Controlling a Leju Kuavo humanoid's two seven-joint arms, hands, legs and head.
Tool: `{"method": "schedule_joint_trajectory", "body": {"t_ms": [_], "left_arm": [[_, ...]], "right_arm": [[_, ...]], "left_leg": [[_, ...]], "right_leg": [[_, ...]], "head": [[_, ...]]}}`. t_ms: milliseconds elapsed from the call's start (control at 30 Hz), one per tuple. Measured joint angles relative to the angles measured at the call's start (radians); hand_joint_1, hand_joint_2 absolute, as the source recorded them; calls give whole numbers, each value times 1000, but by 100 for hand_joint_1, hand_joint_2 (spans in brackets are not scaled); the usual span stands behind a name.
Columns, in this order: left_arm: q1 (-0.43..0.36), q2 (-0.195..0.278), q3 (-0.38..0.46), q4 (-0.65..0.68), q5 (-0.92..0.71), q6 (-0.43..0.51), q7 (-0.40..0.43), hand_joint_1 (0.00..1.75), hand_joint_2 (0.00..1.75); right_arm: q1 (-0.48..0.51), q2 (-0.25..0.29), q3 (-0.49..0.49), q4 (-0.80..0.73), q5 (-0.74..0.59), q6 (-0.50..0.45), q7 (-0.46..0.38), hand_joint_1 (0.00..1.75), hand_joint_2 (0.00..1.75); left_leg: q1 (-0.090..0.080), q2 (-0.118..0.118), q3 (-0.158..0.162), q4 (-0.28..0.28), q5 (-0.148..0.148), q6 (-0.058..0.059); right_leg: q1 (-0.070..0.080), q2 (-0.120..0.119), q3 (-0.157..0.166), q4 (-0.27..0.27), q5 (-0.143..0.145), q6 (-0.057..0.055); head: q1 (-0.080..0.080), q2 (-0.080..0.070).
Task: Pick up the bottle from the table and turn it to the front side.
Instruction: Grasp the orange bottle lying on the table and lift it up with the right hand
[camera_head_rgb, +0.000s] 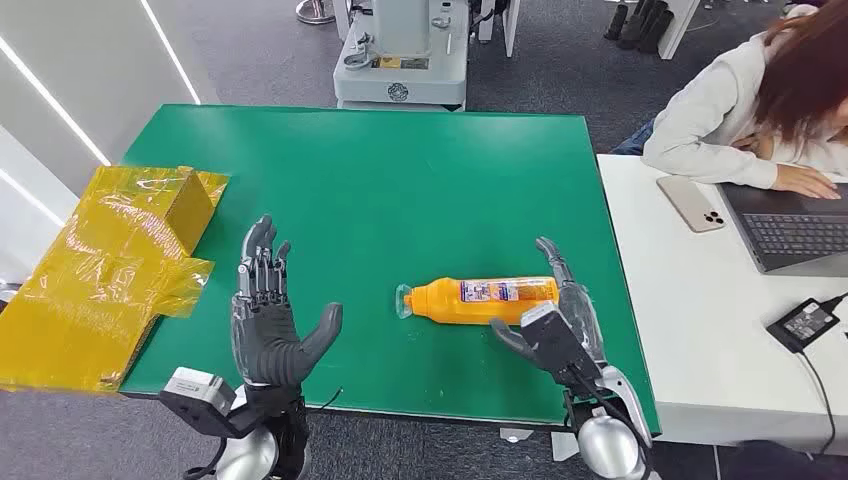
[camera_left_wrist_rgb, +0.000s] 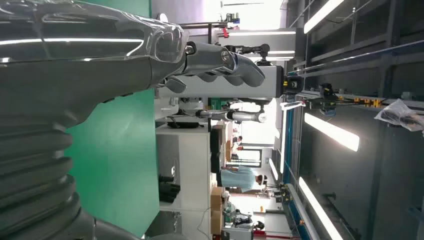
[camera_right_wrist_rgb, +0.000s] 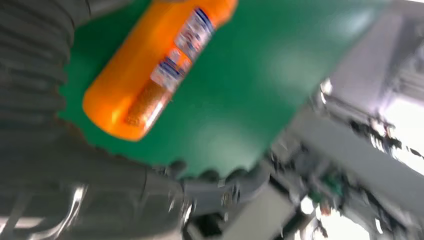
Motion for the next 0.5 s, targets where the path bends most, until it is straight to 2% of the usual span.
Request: {"method": "schedule_joint_trajectory", "body": {"t_ms": [100, 267, 500], "left_arm": [[-16, 4, -7, 20, 12, -11, 3, 0, 175], [-55, 14, -18, 81, 74, -35, 25, 0, 175], [-105, 26, -31, 158, 151, -56, 52, 0, 175]], "right_arm": [[-48, -37, 7, 75, -38, 54, 13, 0, 175], [-139, -116, 52, 249, -193, 178, 24, 0, 175], [-222, -172, 194, 357, -214, 205, 71, 0, 175]], "left_leg": [[0, 0, 0, 0, 0, 0], [0, 0, 0, 1, 0, 0], [1, 5, 5, 0, -1, 0]], "right_leg": [[0, 0, 0, 0, 0, 0], [0, 0, 0, 0, 0, 1], [1, 6, 2, 0, 0, 0]], "head": [[0, 0], [0, 0], [0, 0]]}}
